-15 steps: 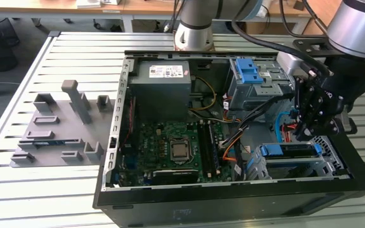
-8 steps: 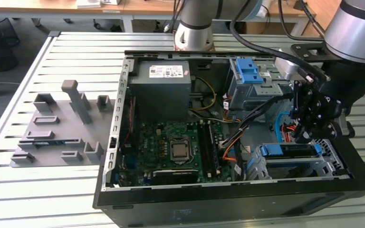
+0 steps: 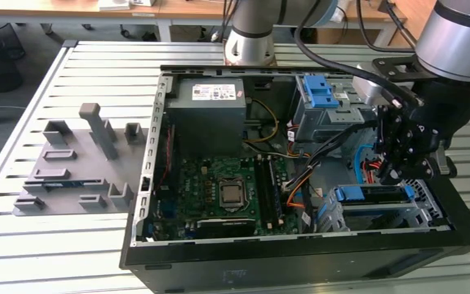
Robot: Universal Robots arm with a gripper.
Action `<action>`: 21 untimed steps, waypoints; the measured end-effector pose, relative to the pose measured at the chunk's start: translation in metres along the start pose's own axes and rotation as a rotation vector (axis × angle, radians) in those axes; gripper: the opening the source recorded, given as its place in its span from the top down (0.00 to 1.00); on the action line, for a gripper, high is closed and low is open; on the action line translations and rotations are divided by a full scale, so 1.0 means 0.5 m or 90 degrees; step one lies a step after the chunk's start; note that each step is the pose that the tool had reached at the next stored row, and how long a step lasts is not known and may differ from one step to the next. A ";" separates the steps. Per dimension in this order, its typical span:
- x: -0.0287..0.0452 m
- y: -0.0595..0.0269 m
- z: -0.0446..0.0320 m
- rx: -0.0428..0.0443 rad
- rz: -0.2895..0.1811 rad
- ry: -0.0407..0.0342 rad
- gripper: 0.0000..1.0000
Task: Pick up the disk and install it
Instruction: 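Insert the first disk wire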
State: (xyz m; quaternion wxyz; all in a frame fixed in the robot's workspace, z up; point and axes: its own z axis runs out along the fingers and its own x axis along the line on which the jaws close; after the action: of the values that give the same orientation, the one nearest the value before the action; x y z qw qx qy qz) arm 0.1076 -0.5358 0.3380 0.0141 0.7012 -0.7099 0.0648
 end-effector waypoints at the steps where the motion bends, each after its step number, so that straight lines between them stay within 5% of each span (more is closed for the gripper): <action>1: 0.001 0.002 0.000 0.0018 0.000 -0.0005 0.84; 21: 0.006 0.006 0.009 0.0047 0.000 -0.0019 0.84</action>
State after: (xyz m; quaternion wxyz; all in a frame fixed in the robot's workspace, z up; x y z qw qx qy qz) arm 0.1047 -0.5395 0.3339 0.0105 0.7015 -0.7095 0.0664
